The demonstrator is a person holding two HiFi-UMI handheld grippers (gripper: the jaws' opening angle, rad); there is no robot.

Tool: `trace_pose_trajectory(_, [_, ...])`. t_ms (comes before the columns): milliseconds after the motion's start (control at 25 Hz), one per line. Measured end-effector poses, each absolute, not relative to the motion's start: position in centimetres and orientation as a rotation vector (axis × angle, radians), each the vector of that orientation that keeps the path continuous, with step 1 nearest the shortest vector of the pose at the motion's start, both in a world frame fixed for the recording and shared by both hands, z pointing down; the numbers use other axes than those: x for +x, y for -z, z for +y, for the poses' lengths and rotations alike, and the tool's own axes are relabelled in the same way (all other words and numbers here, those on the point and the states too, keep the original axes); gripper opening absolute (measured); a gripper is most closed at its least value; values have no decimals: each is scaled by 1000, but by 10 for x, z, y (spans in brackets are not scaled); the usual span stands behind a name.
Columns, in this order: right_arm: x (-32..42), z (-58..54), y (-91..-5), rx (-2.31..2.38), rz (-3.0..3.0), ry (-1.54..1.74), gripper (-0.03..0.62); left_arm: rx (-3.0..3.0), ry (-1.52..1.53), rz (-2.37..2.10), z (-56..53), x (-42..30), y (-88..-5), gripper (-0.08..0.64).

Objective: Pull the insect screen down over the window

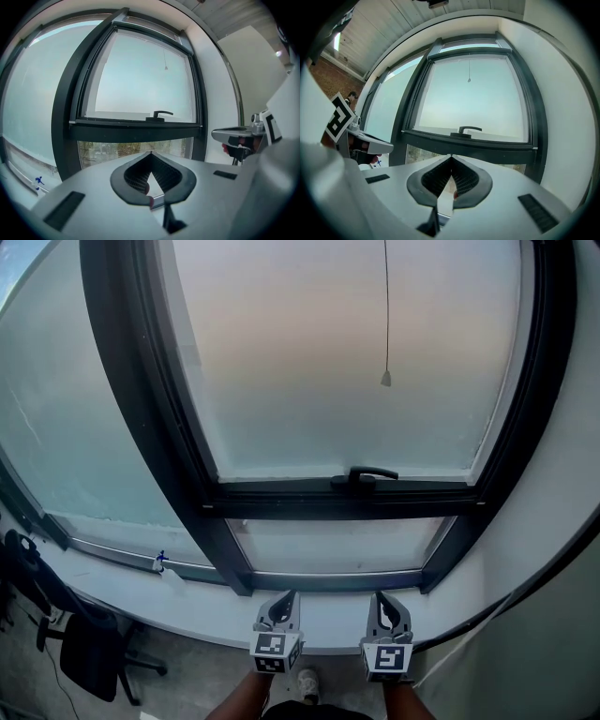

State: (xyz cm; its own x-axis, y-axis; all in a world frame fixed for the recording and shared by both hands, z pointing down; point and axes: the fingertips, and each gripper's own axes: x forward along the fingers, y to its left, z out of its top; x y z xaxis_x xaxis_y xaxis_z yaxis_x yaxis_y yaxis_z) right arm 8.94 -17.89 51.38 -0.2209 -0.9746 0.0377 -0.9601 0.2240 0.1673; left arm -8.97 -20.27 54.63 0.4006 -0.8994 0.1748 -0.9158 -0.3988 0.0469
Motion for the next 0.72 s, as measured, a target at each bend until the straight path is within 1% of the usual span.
trace_pose_trajectory(280, [87,-212,-508,1900,-2314,180,3,2531,-183,-1615,-241,-92,-538,0])
trace_pose_trajectory(440, [85,-227,-500,1927,-2305,202,2,2569,-123,-1547,-257,-86,-528,0])
trace_pose_trajectory(720, [87,-253,-496,1936,-2305,241,2,2617,-112,-1507,-282,-74,-526,0])
